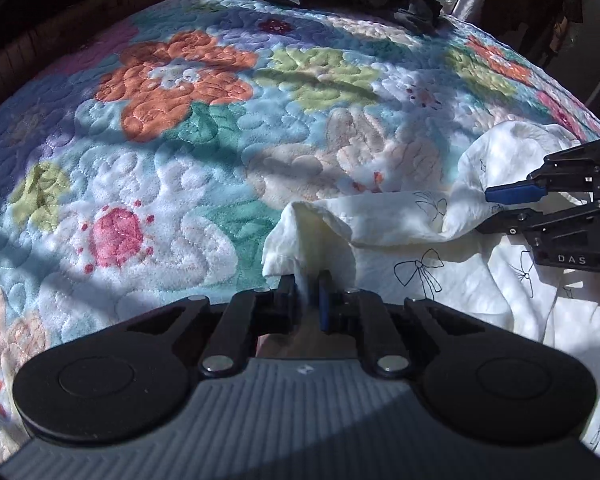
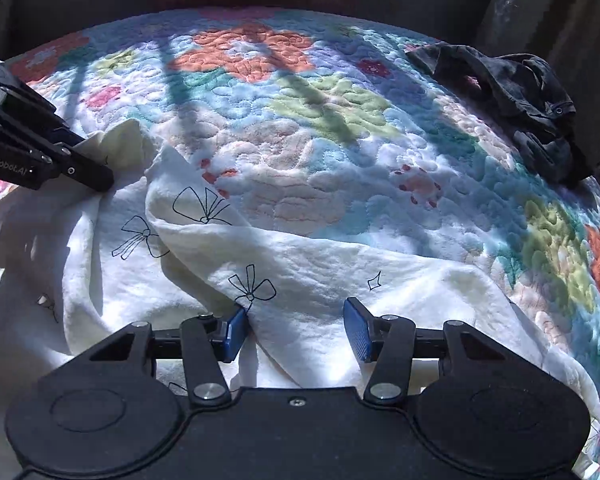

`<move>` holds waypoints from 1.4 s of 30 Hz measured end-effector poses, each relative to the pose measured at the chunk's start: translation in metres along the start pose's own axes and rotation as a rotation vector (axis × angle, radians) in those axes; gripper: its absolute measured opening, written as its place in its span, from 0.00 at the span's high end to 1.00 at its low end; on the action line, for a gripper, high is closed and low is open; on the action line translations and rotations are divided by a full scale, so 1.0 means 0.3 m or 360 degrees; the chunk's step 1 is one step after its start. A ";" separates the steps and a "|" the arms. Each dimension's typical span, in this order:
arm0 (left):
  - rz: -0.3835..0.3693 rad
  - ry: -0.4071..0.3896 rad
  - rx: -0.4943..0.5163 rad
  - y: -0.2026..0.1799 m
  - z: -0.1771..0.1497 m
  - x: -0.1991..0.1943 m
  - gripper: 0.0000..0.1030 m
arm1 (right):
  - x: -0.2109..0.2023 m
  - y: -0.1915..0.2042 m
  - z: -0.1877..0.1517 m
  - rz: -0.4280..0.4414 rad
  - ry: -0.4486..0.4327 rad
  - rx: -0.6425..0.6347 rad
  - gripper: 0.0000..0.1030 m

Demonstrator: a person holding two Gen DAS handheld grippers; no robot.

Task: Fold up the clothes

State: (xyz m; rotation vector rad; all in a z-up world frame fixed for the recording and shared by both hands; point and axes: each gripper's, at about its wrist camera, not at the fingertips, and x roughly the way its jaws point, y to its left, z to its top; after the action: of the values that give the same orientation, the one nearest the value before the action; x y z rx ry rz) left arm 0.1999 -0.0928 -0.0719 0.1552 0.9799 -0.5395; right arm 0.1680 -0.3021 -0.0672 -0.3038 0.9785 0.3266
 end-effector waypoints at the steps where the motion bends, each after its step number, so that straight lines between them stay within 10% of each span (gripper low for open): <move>1: 0.0038 -0.0021 0.0086 -0.019 0.013 -0.014 0.94 | -0.008 -0.019 0.002 0.0042 -0.0028 0.0071 0.97; 11: 0.0250 -0.0434 0.0007 0.043 0.244 -0.202 0.95 | -0.223 -0.085 0.135 -0.0137 -0.0559 0.0394 0.98; 16: 0.0422 -0.0234 -0.0030 0.097 0.270 -0.102 0.95 | -0.232 -0.156 0.128 0.0087 -0.0435 0.0537 0.47; 23: 0.0206 -0.0177 -0.0100 0.049 0.240 -0.128 0.75 | -0.312 -0.376 -0.106 -0.0134 -0.0294 0.0807 0.43; 30: -0.0387 -0.0050 -0.0127 -0.148 0.247 -0.092 0.58 | -0.363 -0.601 -0.378 -0.0305 -0.0264 0.1183 0.40; 37: -0.0418 0.0127 -0.0127 -0.284 0.154 0.012 0.58 | -0.269 -0.707 -0.520 -0.0275 -0.0196 0.1388 0.17; 40: -0.0411 0.0129 -0.0150 -0.288 0.090 0.007 0.58 | -0.236 -0.690 -0.545 -0.0206 -0.0237 0.1408 0.34; 42: -0.0405 0.0148 -0.0188 -0.279 0.047 0.010 0.58 | -0.240 -0.646 -0.535 -0.0153 -0.0352 0.1314 0.92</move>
State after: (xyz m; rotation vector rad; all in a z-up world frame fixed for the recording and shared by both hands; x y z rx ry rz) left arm 0.1697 -0.1708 -0.0570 -0.0514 1.1271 -0.7099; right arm 0.0873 -0.5512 -0.0702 0.4295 0.8022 -0.1441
